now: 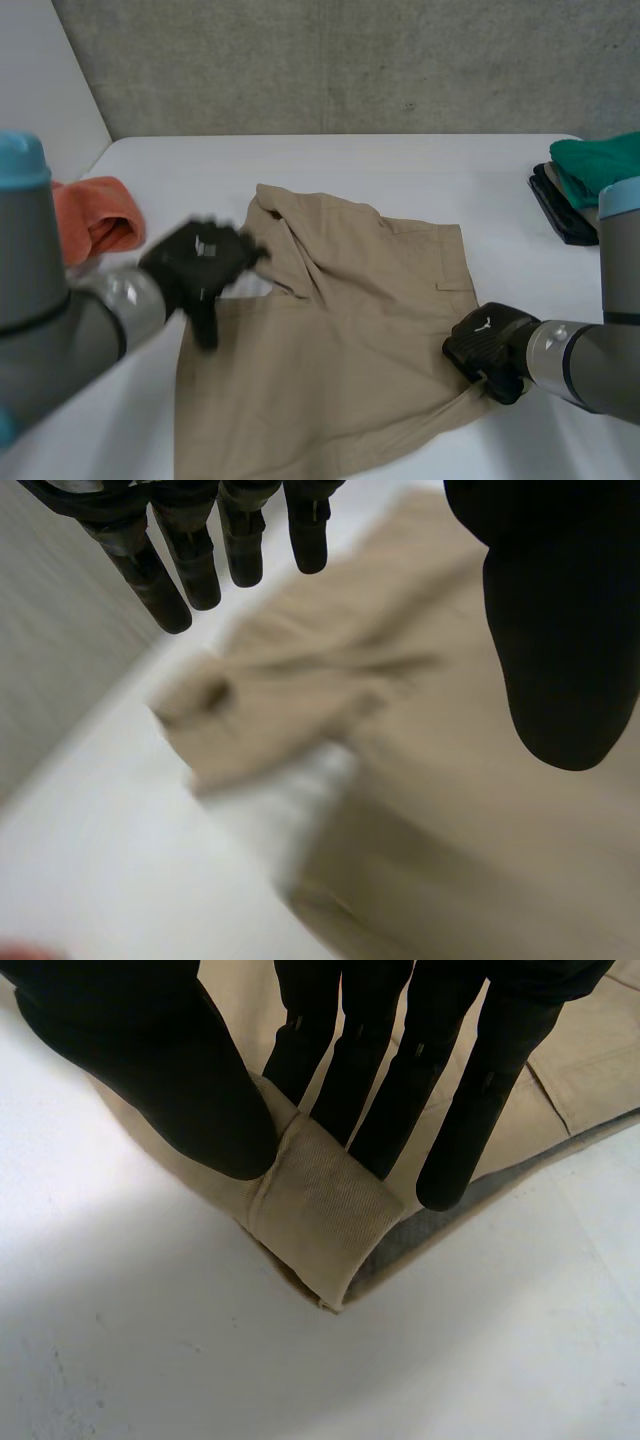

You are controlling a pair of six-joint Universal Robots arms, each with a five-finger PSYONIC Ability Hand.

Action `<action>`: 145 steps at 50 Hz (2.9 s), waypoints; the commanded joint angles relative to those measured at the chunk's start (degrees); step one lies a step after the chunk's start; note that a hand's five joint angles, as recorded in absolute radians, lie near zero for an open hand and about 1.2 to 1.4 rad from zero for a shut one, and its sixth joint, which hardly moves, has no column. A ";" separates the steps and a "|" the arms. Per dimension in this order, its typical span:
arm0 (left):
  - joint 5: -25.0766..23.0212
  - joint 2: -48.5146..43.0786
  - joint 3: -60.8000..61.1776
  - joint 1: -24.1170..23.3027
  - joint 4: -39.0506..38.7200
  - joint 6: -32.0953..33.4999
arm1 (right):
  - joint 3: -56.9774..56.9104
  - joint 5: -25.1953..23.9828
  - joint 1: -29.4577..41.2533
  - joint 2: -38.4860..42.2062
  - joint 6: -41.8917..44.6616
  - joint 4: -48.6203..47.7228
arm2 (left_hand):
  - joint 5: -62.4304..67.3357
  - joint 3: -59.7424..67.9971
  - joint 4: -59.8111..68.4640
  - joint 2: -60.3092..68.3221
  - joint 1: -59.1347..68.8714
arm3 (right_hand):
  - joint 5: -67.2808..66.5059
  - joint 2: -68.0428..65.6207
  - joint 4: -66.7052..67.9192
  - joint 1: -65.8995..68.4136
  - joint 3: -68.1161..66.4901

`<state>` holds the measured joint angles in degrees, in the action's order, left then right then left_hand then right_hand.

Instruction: Fold the laundry.

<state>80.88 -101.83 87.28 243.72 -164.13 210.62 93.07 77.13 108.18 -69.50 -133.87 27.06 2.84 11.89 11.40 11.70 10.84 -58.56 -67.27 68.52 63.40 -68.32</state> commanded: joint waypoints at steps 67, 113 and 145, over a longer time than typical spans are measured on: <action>10.43 -45.82 -47.47 4.04 8.74 20.19 | 7.12 1.09 0.72 -0.90 -2.89 -10.63 | 67.16 68.11 68.60 68.30 69.16 | -11.44 -12.73 11.48 16.60 -11.68; 1.65 -51.10 -56.17 4.83 6.53 14.29 | 8.27 1.26 0.55 -1.87 -2.89 -11.42 | 65.90 66.85 67.34 67.05 67.90 | -11.44 -12.73 11.48 16.60 -11.68; 19.84 -29.67 -41.06 5.53 10.67 5.78 | 7.83 1.44 3.80 -4.41 -7.81 -15.37 | 1.91 2.86 3.35 3.05 3.91 | -11.44 -12.73 11.48 16.60 -11.68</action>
<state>101.37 -140.39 41.10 248.18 -153.64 222.28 101.30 78.83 111.27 -72.90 -138.41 14.51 4.48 14.97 14.57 15.15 14.07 -58.82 -67.27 68.52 63.85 -68.32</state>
